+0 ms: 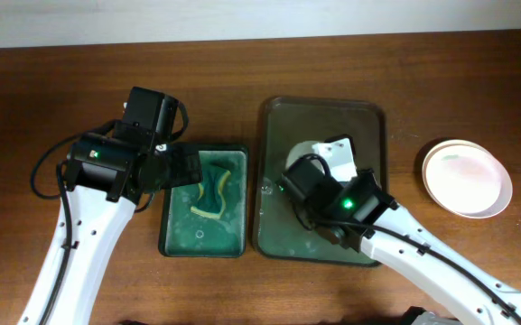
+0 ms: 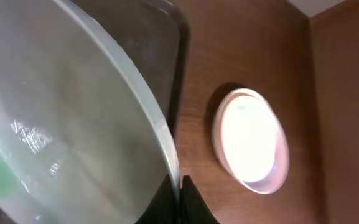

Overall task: Clean dirty plates on tray and stack at the side
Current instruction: 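Lift the plate with the right gripper and stack it on the side plates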

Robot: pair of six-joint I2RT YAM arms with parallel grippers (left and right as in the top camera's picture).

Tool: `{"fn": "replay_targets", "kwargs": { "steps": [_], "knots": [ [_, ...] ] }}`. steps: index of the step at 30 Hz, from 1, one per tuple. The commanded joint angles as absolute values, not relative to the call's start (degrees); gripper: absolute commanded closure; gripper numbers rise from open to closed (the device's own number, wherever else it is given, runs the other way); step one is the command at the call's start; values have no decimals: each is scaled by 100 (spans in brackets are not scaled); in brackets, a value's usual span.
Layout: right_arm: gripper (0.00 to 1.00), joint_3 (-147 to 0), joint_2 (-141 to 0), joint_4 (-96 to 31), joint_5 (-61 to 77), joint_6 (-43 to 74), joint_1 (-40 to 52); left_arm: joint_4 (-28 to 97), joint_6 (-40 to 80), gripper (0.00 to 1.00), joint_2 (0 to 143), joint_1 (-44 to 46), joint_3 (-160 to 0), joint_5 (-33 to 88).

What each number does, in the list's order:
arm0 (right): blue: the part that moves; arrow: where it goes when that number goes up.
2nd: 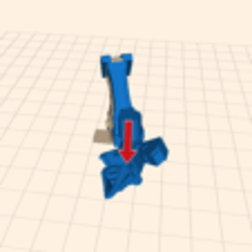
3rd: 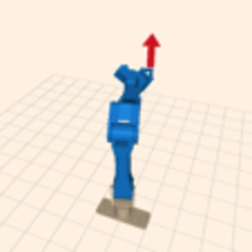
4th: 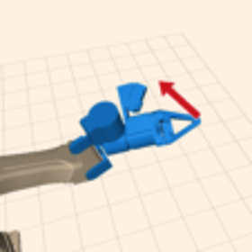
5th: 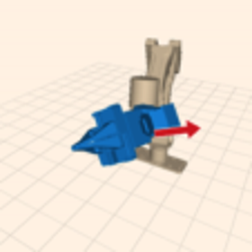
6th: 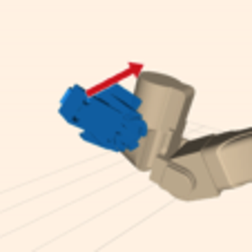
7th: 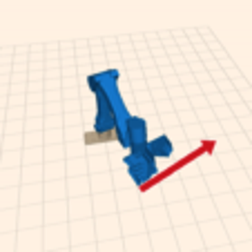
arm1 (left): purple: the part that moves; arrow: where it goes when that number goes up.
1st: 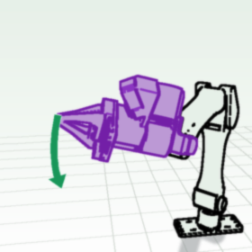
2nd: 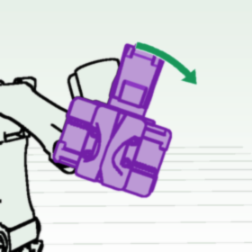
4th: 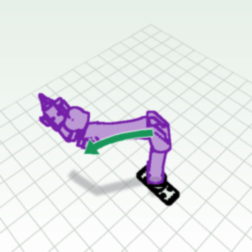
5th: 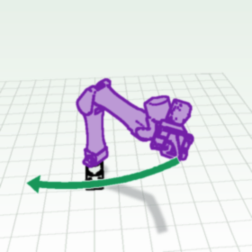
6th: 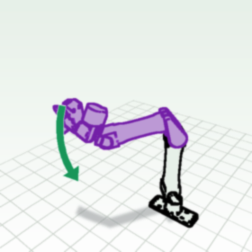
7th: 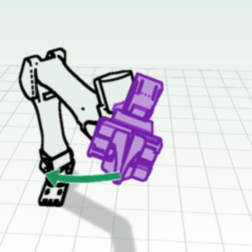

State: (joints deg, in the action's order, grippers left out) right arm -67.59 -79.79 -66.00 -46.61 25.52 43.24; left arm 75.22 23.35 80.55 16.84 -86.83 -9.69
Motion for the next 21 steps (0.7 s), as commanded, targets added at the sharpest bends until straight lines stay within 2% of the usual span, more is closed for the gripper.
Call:
{"fn": "replay_targets", "kwargs": {
  "steps": [1, 12, 21],
  "knots": [
    [96, -6772, -7988, -6646, -5280, 2668, 4471, 7535, 2244, 1, 8001, 1660, -8689, -1035],
    [96, -6772, -7988, -6650, -6665, 2637, 5277, 7533, 2244, 0, 8001, 1660, -8687, -1033],
    [96, -6772, -7988, -6825, -6670, 2578, 5293, 7535, 2244, 1, 8001, 1660, -8689, -1035]
  ]
}}
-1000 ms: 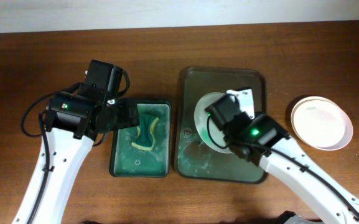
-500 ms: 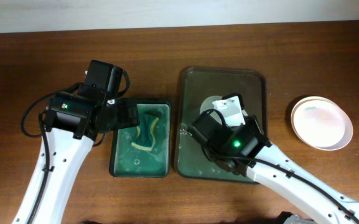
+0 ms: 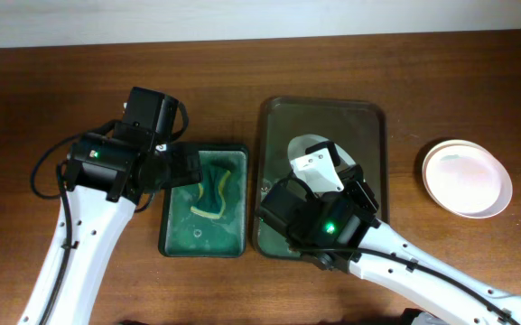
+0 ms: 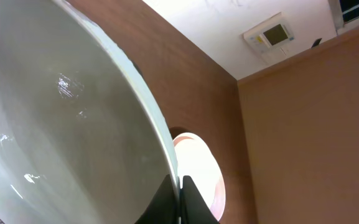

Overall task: Clean dirty plates on tray and stack at the side
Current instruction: 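Lift the plate with the right gripper and stack it on the side plates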

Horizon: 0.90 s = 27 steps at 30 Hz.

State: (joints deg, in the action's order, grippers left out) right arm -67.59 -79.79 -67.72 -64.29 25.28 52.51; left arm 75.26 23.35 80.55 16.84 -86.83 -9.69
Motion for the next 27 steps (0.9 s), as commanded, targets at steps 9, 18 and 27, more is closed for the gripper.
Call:
{"fn": "replay_targets", "kwargs": {
  "steps": [9, 18, 27],
  "knots": [
    [96, -6772, -7988, -6834, -6855, 2580, 5286, 7535, 2244, 1, 8001, 1660, -8687, -1035],
    [96, -6772, -7988, -6748, -7227, 2580, 5286, 7537, 2244, 0, 8001, 1660, -8687, -1035],
    [96, -6772, -7988, -6565, -6908, 2587, 5286, 7537, 2244, 0, 8001, 1660, -8687, -1033]
  ]
}}
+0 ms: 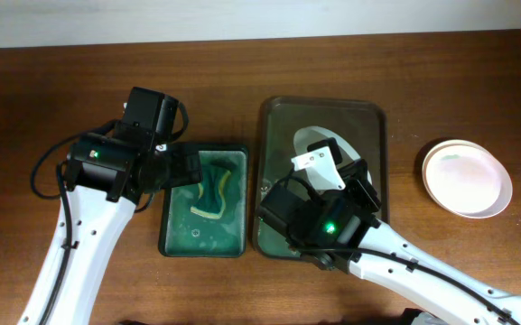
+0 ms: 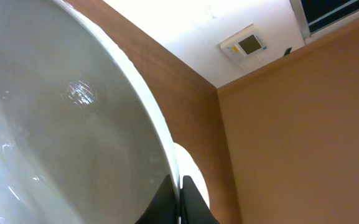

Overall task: Clean dirty plates on tray and stack at the side
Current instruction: 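Lift the plate with the right gripper and stack it on the side plates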

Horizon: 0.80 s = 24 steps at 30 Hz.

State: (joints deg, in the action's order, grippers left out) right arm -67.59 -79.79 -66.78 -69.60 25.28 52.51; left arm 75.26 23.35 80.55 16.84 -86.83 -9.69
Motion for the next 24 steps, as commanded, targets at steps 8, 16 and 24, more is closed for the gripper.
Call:
{"fn": "replay_targets", "kwargs": {
  "steps": [8, 16, 24],
  "knots": [
    [96, -6772, -7988, -6407, -6152, 2602, 5282, 7559, 2244, 0, 8001, 1660, -8689, -1033],
    [96, -6772, -7988, -6427, -6281, 2899, 5240, 7557, 2244, 0, 8001, 1660, -8687, -1033],
    [96, -6772, -7988, -5384, 176, 1800, 740, 7557, 2244, 0, 8001, 1660, -8687, -1035]
  ]
}}
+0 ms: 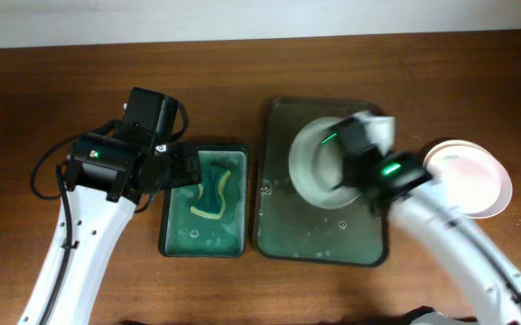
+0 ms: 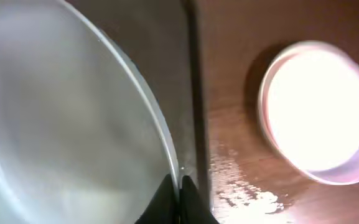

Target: Clean dirty plates on tray and stack at the side

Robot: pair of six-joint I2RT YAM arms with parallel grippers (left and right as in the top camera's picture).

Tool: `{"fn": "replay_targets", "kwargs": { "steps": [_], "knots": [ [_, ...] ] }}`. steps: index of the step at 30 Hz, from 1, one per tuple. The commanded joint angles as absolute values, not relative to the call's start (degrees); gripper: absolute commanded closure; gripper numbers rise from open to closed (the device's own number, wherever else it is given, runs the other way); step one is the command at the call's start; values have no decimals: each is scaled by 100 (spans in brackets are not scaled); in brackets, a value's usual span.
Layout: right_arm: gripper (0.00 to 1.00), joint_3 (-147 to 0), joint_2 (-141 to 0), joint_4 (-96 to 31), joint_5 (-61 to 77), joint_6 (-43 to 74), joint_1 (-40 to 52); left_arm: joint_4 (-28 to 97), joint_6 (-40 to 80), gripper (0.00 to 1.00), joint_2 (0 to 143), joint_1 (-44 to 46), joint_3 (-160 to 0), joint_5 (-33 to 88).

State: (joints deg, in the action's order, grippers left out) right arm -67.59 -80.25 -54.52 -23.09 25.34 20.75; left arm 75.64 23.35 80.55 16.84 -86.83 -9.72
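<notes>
A white plate (image 1: 314,167) hangs roughly level over the far half of the dark tray (image 1: 278,226). My right gripper (image 1: 350,171) is shut on its right rim. In the right wrist view the fingertips (image 2: 179,186) pinch the thin rim of the white plate (image 2: 61,124), just inside the tray's right edge (image 2: 188,74). A pink-white plate (image 1: 472,181) lies on the table to the right of the tray, also visible as the bright plate (image 2: 316,118). My left gripper (image 1: 186,169) hovers over the green bin; its jaws cannot be made out.
The green bin (image 1: 174,239) left of the tray holds yellowish strips (image 1: 213,194). Wet drops (image 2: 241,186) lie on the brown table between tray and pink-white plate. The left arm stretches along the table's left side, the right arm from the lower right corner.
The white plate was tipped up steeply with the wrist camera facing the wall; now it lies nearly level over the tray. The right wrist has shifted from the tray's front middle to its right side.
At first my right gripper held the white plate by its rim, tilted over the tray. Then the plate stood steeply on edge near the bin side, and stayed so. Now it is level, held from the right near the pink-white plate. The left arm stayed over the bin.
</notes>
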Motion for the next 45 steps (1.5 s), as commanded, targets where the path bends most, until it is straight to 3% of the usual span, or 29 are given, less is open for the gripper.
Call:
{"fn": "replay_targets", "kwargs": {
  "steps": [1, 5, 8, 12, 13, 14, 15, 18, 22, 27, 28, 29, 30, 33, 36, 41, 45],
  "knots": [
    [96, -6772, -7990, -5325, 690, 1704, -38, 7557, 2244, 1, 8001, 1660, -8687, -1035],
    [96, -6770, -8200, -4995, 1135, 2010, -2764, 7557, 2244, 1, 8001, 1660, -8687, -1035],
    [96, -6770, -8702, -4849, 1133, 2604, -3946, 7557, 2244, 0, 8001, 1660, -8689, -1033],
    [96, -6770, -9378, -4980, 687, 2596, -4309, 7557, 2244, 0, 8001, 1660, -8687, -1035],
    [84, -6770, -9638, -5037, 464, 2578, -4311, 7557, 2244, 0, 8001, 1660, -8687, -1033],
    [59, -6770, -9723, -5054, 399, 2580, -4311, 7557, 2244, 1, 8001, 1660, -8687, -1035],
    [49, -6772, -9749, -5054, 443, 2578, -4309, 7557, 2244, 0, 8001, 1660, -8687, -1035],
    [48, -6823, -9539, -5033, 1675, 1927, -4303, 7557, 2244, 1, 8001, 1660, -8687, -1035],
    [48, -6827, -8510, -5328, 3485, 1094, -3688, 7557, 2244, 0, 8001, 1660, -8687, -1035],
    [45, -6827, -6482, -5205, 3535, 617, -1240, 7557, 2244, 1, 8001, 1660, -8687, -1035],
    [41, -6827, -6296, -5151, 3533, 617, -926, 7557, 2244, 1, 8001, 1660, -8687, -1035],
    [25, -6827, -6018, -5033, 3533, 620, -429, 7557, 2244, 1, 8001, 1660, -8687, -1033],
    [2, -6827, -5784, -4941, 3531, 620, 40, 7557, 2244, 1, 8001, 1660, -8687, -1035],
    [2, -6827, -5498, -4882, 3535, 642, 1046, 7557, 2244, 1, 8001, 1660, -8687, -1033],
    [2, -6825, -5559, -5065, 3459, 578, 1428, 7557, 2244, 1, 8001, 1660, -8687, -1035],
    [2, -6825, -5166, -5052, 2630, 344, 974, 7559, 2244, 1, 8001, 1660, -8687, -1033],
    [2, -6466, -4209, -4724, 1135, -130, 893, 7557, 2244, 0, 8001, 1660, -8687, -1033]
  ]
}}
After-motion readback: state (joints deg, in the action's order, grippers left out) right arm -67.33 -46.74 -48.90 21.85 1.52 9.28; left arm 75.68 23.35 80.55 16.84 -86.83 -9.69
